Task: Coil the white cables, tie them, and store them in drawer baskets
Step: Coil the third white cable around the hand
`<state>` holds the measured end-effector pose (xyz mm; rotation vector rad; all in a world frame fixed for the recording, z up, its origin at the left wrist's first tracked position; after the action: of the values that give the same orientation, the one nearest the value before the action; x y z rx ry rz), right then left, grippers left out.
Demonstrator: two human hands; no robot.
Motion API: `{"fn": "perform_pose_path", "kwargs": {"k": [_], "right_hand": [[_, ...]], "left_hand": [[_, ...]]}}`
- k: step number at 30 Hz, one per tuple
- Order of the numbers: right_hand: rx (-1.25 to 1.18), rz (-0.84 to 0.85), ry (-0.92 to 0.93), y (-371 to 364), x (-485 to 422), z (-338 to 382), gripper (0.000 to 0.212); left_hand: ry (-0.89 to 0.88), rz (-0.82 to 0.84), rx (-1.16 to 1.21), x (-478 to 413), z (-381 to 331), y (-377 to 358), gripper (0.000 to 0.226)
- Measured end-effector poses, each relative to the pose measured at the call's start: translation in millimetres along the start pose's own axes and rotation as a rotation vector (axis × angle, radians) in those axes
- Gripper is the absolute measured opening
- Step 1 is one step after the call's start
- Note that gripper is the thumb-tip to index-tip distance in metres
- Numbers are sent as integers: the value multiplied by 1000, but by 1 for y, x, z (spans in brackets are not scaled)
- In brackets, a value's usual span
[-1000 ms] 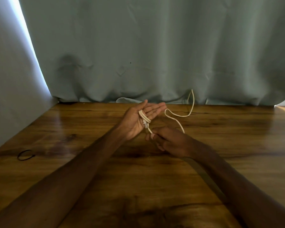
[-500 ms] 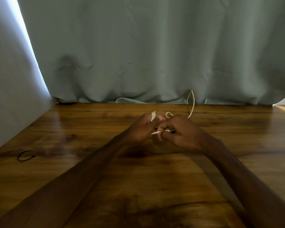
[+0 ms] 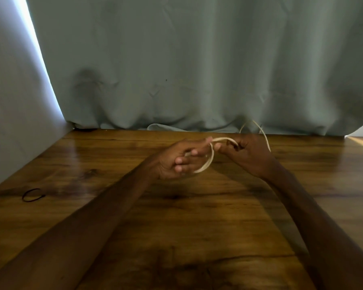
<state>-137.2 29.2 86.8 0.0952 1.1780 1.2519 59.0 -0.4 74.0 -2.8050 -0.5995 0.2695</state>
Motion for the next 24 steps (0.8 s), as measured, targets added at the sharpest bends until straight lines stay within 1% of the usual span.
{"fn": "perform_pose_path", "kwargs": {"k": [2,4,6,8,10,12,13,14,16,17,18,19,22,24], "right_hand": [[10,67,-124,0,4,-18,65],[36,117,-234,1,10,-33,59],[43,131,-287,0,12,-38,58],[-12,181,-282,-3,11,-32,63],[-171,358,-346,-14,14,-18,58],[-343,623,-473,-31,23,-1,50],[-377,741,-498,-38,28,9,48],[-391,830,-499,-44,30,15,48],[-441,913,-502,-50,32,25,46],[-474,908,-506,-52,32,29,44],[-492,864,-505,-54,30,31,41],[-488,783,-509,-55,29,33,38],[-382,438,-562,-56,23,25,32],[-275,267,-519,-50,18,19,35]], "left_hand": [[-62,-7,215,5,-11,15,50],[-154,-67,351,10,-19,35,54],[-210,-231,367,15,-19,55,53],[-251,-432,327,17,-13,69,50],[-278,-578,320,16,-7,76,46],[-275,-676,311,14,-3,79,41],[-263,-712,298,12,0,79,39],[-248,-739,281,11,4,78,37],[-223,-769,242,8,11,75,36],[-210,-771,221,6,14,74,35],[-194,-762,203,4,15,71,35],[-173,-739,188,3,16,70,36],[-99,-628,135,0,16,63,37],[-48,-535,106,0,17,56,39]]}}
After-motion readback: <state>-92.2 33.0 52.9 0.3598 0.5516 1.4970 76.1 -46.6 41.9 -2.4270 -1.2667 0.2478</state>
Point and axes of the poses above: each hand's wrist, its own x-axis away from the middle knuckle, its own y-axis out of the back of the hand, z = x × y, the point moved 3 cm from there along -x, towards the middle knuckle, and after that the axes turned 4 degrees about -z, right-handed, at the moved point
